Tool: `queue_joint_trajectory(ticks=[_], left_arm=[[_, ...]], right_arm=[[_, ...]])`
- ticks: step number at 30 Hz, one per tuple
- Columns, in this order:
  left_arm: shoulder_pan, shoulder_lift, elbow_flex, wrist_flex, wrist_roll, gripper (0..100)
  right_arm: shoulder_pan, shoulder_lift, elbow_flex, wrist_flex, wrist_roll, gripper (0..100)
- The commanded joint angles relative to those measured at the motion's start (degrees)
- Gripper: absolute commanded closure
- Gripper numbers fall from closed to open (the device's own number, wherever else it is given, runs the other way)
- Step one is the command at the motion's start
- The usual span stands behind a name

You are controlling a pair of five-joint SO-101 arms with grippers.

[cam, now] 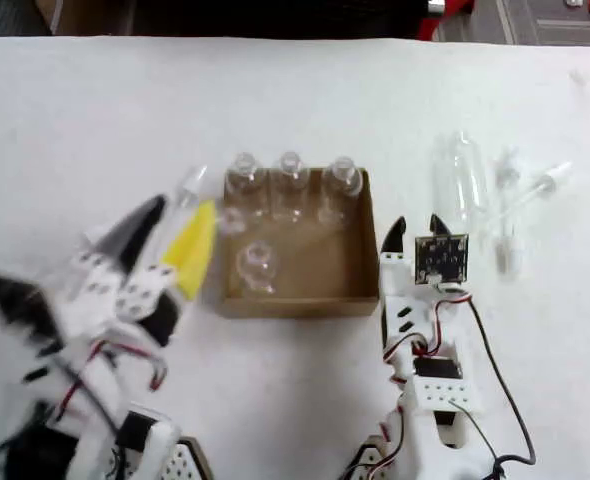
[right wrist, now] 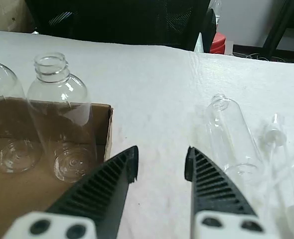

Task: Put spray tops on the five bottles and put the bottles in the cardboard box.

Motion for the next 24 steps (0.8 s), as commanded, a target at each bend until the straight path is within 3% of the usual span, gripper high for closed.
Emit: queue_joint_trajectory(ticks=[1,5,9,18,24], left_arm=[[-9.01,0.57,-3.87,2.9,0.97,82],[-21.05,0.57,-0.88,3.78,0.7,82],[-28.09,0.57,4.92,-0.18,0.88,82],[-28.62,0.48,26.81,-18.29,0.97,82],[-28.62,0.48,30.33,-20.13,0.53,82]], right_arm=[[-0.22,0.4,-0.7,-0.22,0.7,85.7],[-0.22,0.22,-0.7,-0.22,0.7,85.7],[-0.13,0.22,-0.7,-0.22,0.7,85.7],[1.71,0.13,-1.14,-0.22,0.7,85.7],[1.54,0.57,-0.79,-2.95,0.7,85.7]])
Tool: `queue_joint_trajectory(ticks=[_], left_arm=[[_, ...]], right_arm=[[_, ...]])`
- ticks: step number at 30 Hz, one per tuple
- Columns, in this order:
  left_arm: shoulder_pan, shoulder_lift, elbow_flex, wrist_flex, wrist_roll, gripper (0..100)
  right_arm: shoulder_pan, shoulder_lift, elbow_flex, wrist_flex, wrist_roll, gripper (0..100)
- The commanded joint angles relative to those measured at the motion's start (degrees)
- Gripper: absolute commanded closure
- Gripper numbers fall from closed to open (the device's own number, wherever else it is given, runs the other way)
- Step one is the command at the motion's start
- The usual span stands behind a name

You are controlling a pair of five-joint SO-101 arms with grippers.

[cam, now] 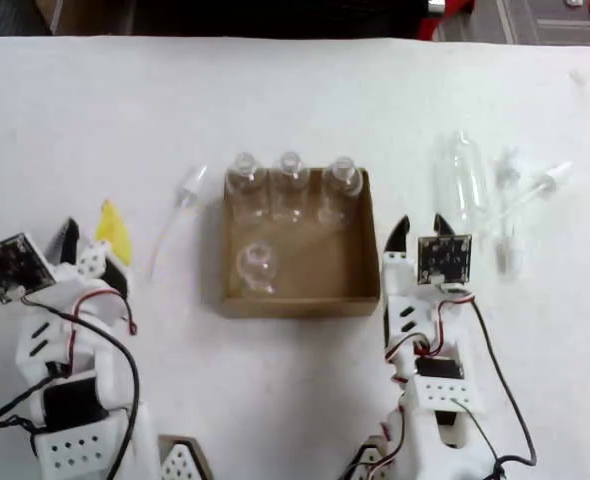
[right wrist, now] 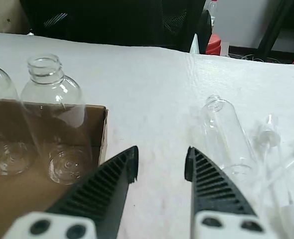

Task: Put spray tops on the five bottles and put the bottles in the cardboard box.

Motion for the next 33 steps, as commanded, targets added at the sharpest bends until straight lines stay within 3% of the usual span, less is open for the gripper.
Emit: queue_joint_trajectory(ticks=[1,10,33], left_arm=[[-0.57,-0.66,0.35,-2.37,0.09,82],[2.59,-0.66,2.02,-2.37,0.0,82],[2.68,-0.66,2.02,-2.46,0.0,82]], right_arm=[[0.66,0.22,-0.79,-2.07,0.44,85.7],[0.48,-0.22,0.26,-1.89,0.53,85.5],[0.31,-0.31,0.09,-2.07,0.44,85.8]])
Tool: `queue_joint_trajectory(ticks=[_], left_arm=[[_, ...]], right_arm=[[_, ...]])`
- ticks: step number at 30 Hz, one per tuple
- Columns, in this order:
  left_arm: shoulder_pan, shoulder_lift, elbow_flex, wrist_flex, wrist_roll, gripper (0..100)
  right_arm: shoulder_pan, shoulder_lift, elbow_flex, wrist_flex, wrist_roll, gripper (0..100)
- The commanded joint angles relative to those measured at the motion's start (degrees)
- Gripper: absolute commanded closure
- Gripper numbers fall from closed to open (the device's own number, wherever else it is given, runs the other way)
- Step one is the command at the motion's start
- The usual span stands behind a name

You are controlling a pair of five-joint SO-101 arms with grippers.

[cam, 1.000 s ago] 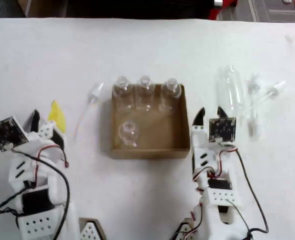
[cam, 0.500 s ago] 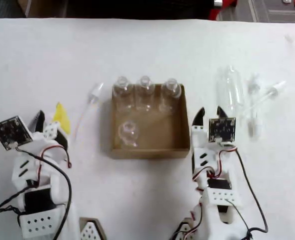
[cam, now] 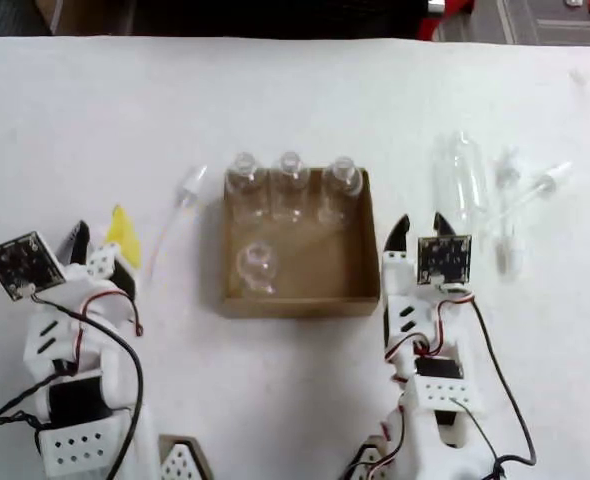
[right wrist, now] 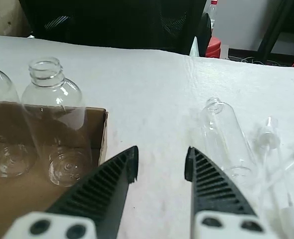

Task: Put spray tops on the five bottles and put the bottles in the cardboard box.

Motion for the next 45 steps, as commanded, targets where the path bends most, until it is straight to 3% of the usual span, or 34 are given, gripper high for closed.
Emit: queue_joint_trajectory(ticks=[1,12,17,43,45], left_arm=[[0.92,-0.66,0.09,-1.93,0.0,82],[2.86,-0.66,0.09,-1.93,-0.09,82],[2.86,-0.66,0.7,-1.93,-0.09,82],[3.03,-0.66,1.14,-1.93,-0.18,82],[3.21,-0.66,1.14,-1.85,-3.34,82]], right_arm=[[0.31,-0.31,0.09,-1.71,0.44,85.8],[0.31,-0.31,0.09,-1.63,0.53,85.9],[0.75,-0.31,-0.18,-1.71,1.05,99.1],[0.84,-0.31,-0.18,-1.45,5.01,98.2],[0.84,-0.31,-0.09,-1.45,5.01,98.2]])
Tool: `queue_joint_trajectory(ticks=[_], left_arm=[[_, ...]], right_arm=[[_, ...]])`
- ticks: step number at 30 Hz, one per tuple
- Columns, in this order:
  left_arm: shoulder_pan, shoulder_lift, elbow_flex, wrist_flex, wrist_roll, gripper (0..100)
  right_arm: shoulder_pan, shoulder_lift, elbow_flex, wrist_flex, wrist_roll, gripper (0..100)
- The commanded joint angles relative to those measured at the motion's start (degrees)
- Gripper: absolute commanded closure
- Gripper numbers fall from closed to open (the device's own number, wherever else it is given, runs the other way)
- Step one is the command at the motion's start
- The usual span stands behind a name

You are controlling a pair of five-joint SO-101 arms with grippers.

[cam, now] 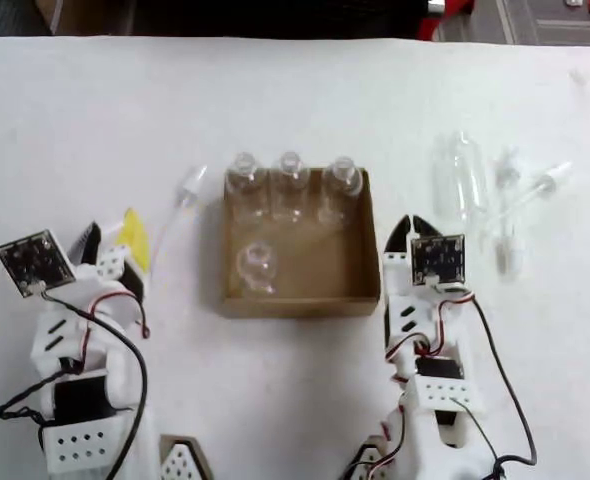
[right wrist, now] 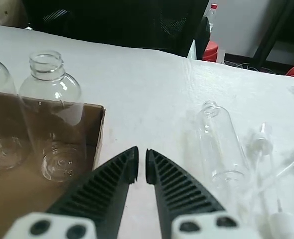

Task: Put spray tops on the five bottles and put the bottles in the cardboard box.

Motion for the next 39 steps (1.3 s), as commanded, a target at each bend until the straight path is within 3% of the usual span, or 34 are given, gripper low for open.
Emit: queue_joint_trajectory(ticks=[1,7,14,21,27,39], left_arm=[[1.36,-0.48,-0.44,-1.58,-5.8,82],[8.84,-0.13,-0.7,-1.14,-13.98,82],[8.84,0.92,-2.99,1.05,-14.68,82],[8.75,22.64,-13.27,0.97,-16.09,82],[4.26,42.77,-22.86,1.23,-17.14,82],[4.53,44.88,-23.21,0.79,-17.14,82]], right_arm=[[0.57,-0.31,-0.09,-1.45,0.88,98.2],[0.57,-0.31,-0.09,-1.36,0.88,98.2],[0.66,-0.31,0.09,-1.36,0.88,98.2],[0.66,-0.31,0.09,-1.36,0.88,98.3],[0.66,0.04,0.0,-1.36,0.97,98.3],[1.45,0.13,-0.18,-1.36,0.97,98.3]])
